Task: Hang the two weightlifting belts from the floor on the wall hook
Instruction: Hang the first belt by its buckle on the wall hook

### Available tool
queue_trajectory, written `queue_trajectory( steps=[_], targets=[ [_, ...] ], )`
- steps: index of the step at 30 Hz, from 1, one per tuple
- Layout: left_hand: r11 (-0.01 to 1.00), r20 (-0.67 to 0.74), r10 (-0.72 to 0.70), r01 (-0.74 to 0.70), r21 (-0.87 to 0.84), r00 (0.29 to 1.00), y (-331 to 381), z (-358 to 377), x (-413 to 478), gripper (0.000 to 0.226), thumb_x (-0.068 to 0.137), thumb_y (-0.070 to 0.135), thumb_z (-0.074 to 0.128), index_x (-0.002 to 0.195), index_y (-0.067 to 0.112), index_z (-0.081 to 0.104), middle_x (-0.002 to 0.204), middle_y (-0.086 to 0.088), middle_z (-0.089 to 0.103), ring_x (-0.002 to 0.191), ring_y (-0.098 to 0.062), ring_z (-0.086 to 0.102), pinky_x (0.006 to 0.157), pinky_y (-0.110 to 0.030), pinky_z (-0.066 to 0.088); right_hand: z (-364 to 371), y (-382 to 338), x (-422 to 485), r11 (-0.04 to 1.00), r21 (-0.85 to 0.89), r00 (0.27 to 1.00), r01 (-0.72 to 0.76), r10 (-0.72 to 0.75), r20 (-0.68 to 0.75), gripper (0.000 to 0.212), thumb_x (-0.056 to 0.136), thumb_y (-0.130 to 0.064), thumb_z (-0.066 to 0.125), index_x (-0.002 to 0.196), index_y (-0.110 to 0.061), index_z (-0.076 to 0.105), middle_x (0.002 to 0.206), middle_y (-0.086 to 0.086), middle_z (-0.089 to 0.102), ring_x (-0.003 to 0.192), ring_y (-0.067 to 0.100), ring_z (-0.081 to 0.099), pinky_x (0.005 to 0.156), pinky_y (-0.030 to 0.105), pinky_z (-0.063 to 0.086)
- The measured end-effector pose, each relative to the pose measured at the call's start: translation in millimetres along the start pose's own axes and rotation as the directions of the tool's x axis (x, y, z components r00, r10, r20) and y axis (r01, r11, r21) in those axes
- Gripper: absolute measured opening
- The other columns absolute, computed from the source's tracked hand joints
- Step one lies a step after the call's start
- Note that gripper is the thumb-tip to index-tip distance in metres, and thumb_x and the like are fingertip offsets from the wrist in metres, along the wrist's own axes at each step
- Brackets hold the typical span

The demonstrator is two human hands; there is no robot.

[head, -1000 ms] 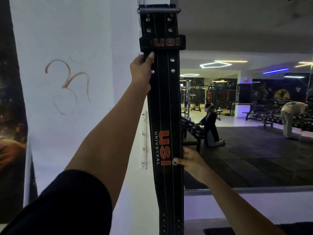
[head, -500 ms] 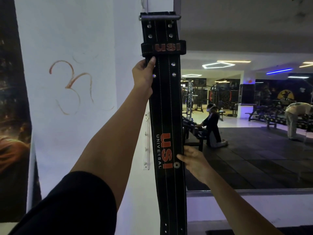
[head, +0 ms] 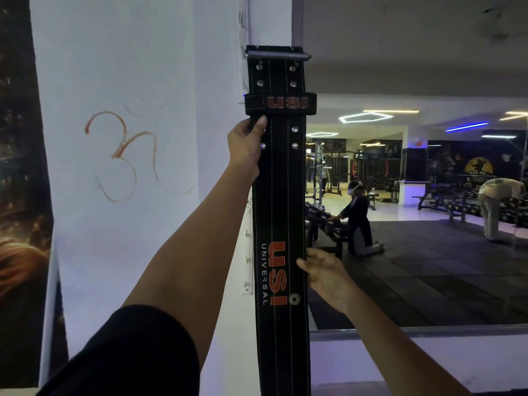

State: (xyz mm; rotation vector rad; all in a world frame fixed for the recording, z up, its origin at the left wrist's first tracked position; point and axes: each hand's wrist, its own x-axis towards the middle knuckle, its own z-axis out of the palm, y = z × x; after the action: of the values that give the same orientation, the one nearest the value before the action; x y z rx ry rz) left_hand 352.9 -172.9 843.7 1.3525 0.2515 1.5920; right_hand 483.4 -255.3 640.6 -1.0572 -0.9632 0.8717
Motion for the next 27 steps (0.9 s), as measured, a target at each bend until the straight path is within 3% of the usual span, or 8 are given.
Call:
queue_trajectory(
  steps=[4, 6, 8, 13, 16, 20, 24, 27],
  targets=[
    [1.0, 0.012, -0.014, 0.014, -0.006, 1.0, -2.5, 2.3, -4.4, 0.005, 0.089, 0.017, 0.059, 0.09, 0.013, 0.062, 0.09, -0.004, 0.067, 0.096, -0.026, 0.065, 0.096, -0.046, 0.051, 20.1, -58.5, 17.4, 0.986, 0.07, 0.989, 0.148, -0.147, -0.02, 0.048, 0.078, -0.01, 0.069, 0.124, -0.011, 0.054, 0.127, 0.004, 0.059, 0.119, 0.02, 0.054, 0.114, 0.042, 0.03],
    [1.0, 0.027, -0.013, 0.013, 0.0, 1.0, -4.6, 3.1, -7.4, 0.006, 0.089, 0.018, 0.059, 0.093, 0.013, 0.062, 0.091, -0.003, 0.067, 0.099, -0.027, 0.065, 0.096, -0.043, 0.051, 31.7, -92.4, 22.7, 0.968, 0.088, 0.972, 0.235, -0.232, -0.041, 0.019, 0.086, -0.007, 0.061, 0.102, -0.018, 0.061, 0.106, -0.004, 0.061, 0.1, 0.01, 0.057, 0.101, 0.031, 0.038],
    [1.0, 0.039, -0.008, 0.008, 0.002, 0.999, -6.9, 1.7, -10.1, 0.005, 0.089, 0.017, 0.059, 0.091, 0.014, 0.063, 0.092, -0.003, 0.067, 0.101, -0.028, 0.065, 0.095, -0.042, 0.052, 37.8, -107.8, 26.1, 0.956, 0.072, 0.958, 0.283, -0.279, -0.06, 0.017, 0.089, -0.004, 0.057, 0.089, -0.02, 0.063, 0.095, -0.003, 0.065, 0.093, 0.014, 0.062, 0.091, 0.031, 0.048],
    [1.0, 0.053, -0.011, 0.01, 0.023, 0.999, -11.7, -7.7, -14.5, 0.004, 0.089, 0.015, 0.059, 0.089, 0.014, 0.063, 0.087, -0.002, 0.067, 0.089, -0.022, 0.065, 0.089, -0.038, 0.054, 40.8, -112.2, 16.1, 0.982, 0.06, 0.983, 0.177, -0.175, -0.05, 0.03, 0.09, -0.005, 0.056, 0.12, -0.008, 0.055, 0.118, 0.002, 0.058, 0.108, 0.021, 0.058, 0.085, 0.034, 0.049],
    [0.999, 0.068, -0.02, 0.017, 0.045, 0.997, -13.9, -12.9, -17.5, 0.012, 0.091, 0.014, 0.057, 0.1, 0.008, 0.061, 0.086, -0.003, 0.067, 0.082, -0.019, 0.065, 0.08, -0.034, 0.055, 56.9, -150.6, 15.7, 0.962, 0.073, 0.965, 0.261, -0.26, -0.029, 0.027, 0.088, -0.019, 0.062, 0.113, -0.01, 0.056, 0.106, 0.001, 0.061, 0.107, 0.028, 0.061, 0.088, 0.042, 0.051],
    [0.998, 0.095, -0.022, 0.016, 0.066, 0.995, -12.1, -19.7, -17.5, 0.012, 0.091, 0.015, 0.056, 0.1, 0.009, 0.059, 0.088, -0.004, 0.066, 0.083, -0.021, 0.065, 0.08, -0.037, 0.055, 78.0, -190.1, 21.6, 0.958, 0.019, 0.958, 0.285, -0.284, -0.047, 0.054, 0.08, -0.044, 0.067, 0.124, -0.016, 0.054, 0.126, 0.012, 0.064, 0.119, 0.037, 0.058, 0.094, 0.056, 0.045],
    [0.997, 0.126, -0.001, -0.009, 0.076, 0.992, -6.8, -27.9, -15.8, 0.003, 0.091, 0.013, 0.056, 0.092, 0.013, 0.058, 0.088, -0.001, 0.066, 0.08, -0.018, 0.065, 0.072, -0.033, 0.055, 88.2, -204.0, 28.0, 0.96, -0.015, 0.956, 0.28, -0.28, -0.085, 0.051, 0.073, -0.036, 0.075, 0.114, -0.007, 0.063, 0.118, 0.016, 0.068, 0.112, 0.039, 0.063, 0.092, 0.065, 0.044],
    [0.996, 0.121, -0.013, 0.003, 0.085, 0.993, -6.5, -36.8, -12.6, 0.008, 0.091, 0.013, 0.056, 0.098, 0.011, 0.059, 0.093, -0.003, 0.067, 0.087, -0.023, 0.065, 0.083, -0.042, 0.053, 93.0, -211.4, 30.8, 0.96, -0.038, 0.952, 0.278, -0.28, -0.12, 0.05, 0.069, -0.032, 0.079, 0.11, -0.008, 0.065, 0.113, 0.013, 0.069, 0.104, 0.033, 0.065, 0.086, 0.061, 0.051]
  ],
)
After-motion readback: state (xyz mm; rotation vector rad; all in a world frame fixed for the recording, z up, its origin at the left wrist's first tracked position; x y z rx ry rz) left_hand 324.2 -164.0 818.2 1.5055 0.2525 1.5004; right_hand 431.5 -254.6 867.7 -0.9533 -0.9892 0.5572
